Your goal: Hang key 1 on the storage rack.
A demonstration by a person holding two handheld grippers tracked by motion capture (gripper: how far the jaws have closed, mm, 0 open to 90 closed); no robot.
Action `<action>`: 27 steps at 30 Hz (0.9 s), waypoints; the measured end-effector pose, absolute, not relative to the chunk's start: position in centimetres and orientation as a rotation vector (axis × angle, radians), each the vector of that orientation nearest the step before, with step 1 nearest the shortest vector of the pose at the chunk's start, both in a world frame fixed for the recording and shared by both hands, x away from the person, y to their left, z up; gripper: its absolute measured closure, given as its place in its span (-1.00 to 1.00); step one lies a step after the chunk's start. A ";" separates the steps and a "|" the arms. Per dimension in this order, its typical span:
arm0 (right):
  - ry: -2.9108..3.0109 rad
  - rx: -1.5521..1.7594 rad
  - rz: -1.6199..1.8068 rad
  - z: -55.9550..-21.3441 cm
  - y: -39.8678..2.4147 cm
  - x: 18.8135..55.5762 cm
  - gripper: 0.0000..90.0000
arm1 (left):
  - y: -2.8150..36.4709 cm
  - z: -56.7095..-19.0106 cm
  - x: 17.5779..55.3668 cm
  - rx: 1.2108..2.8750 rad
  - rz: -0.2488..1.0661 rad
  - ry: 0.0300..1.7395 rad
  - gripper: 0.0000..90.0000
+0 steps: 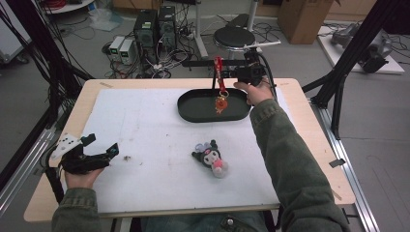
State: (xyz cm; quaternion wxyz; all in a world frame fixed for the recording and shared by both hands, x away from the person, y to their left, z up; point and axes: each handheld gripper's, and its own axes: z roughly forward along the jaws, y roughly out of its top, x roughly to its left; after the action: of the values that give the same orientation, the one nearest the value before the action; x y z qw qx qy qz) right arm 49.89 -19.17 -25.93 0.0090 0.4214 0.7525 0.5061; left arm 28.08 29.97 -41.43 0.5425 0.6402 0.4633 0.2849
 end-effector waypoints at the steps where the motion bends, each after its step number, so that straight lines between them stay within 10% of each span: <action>1: 2.337 1.323 1.590 -25.8 -19.2 50.2 0.93 | 30.0 -41.5 28.1 1.521 0.676 1.102 -0.96; 27: 2.189 1.255 1.694 -25.2 -21.6 55.5 0.93 | 30.2 -41.6 28.2 1.509 0.688 1.116 -0.96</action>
State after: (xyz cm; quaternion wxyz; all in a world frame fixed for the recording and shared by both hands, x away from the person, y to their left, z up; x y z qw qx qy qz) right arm 55.49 -21.57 -25.19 0.0510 0.4125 0.7193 0.5566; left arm 28.20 30.15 -41.55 0.5407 0.6349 0.4697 0.2895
